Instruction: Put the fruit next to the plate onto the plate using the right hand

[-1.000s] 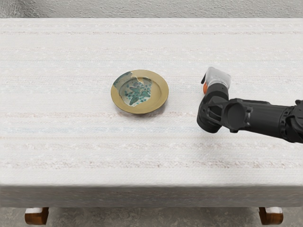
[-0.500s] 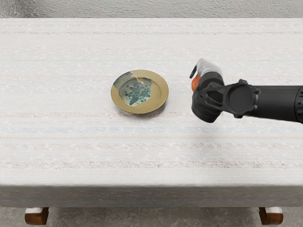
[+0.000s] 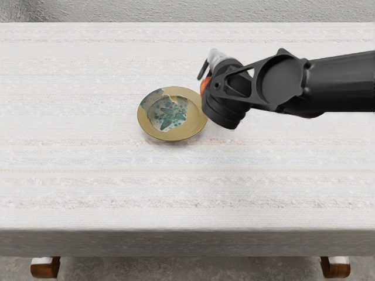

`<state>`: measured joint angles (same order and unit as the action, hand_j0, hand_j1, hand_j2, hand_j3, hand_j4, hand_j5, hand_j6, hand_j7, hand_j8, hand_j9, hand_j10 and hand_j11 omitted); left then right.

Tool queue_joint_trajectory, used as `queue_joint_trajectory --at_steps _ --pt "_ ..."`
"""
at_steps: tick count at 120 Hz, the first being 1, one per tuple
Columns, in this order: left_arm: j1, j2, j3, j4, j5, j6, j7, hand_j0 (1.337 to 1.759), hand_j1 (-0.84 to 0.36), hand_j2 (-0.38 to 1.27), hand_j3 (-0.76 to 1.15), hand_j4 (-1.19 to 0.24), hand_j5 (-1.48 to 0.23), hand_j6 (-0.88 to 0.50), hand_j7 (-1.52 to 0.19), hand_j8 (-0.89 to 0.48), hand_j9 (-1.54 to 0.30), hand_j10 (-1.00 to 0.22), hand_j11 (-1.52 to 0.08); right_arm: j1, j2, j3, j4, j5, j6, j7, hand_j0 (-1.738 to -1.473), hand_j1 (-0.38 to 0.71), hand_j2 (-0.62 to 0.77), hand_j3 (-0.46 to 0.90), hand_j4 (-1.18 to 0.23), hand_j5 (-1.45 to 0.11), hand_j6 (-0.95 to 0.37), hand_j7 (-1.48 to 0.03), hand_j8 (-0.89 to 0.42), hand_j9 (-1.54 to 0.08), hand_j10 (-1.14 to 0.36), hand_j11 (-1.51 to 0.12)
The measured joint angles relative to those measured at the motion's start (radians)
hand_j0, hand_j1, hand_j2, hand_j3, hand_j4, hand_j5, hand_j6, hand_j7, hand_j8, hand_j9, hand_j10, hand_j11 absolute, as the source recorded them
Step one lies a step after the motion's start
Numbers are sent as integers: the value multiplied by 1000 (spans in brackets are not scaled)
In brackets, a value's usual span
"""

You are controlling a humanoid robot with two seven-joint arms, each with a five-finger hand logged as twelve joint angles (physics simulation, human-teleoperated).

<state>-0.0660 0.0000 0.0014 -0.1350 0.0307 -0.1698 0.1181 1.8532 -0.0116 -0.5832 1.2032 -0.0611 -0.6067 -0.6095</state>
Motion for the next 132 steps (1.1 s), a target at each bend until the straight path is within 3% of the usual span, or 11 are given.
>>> queue_joint_trajectory --at_steps 36,77,114,132 --pt "0 0 0 0 0 1 0 1658 69 47 0 -234 -304 -234 -304 -234 -304 -234 -304 4 11 16 -61 6 -1 -1 -1654 182 216 1 -691 -1007 -511 -947 -420 -1003 -641 -1001" --pt "0 0 0 0 0 1 0 1658 69 47 0 -234 -304 -234 -304 -234 -304 -234 -304 -143 12 201 -63 -178 -1 0 -1655 182 217 1 -686 -1013 -510 -945 -413 -1004 -635 -1007" --pt "0 0 0 0 0 1 0 1658 69 47 0 -234 -304 -234 -304 -234 -304 -234 -304 -207 12 313 -41 -217 -1 -1 -1654 178 213 1 -684 -997 -518 -937 -426 -993 -641 -996" --pt "0 0 0 0 0 1 0 1658 69 47 0 -234 -304 -234 -304 -234 -304 -234 -304 -219 12 320 -42 -219 -3 -1 -1656 173 144 0 -601 -848 -505 -810 -440 -847 -607 -851"
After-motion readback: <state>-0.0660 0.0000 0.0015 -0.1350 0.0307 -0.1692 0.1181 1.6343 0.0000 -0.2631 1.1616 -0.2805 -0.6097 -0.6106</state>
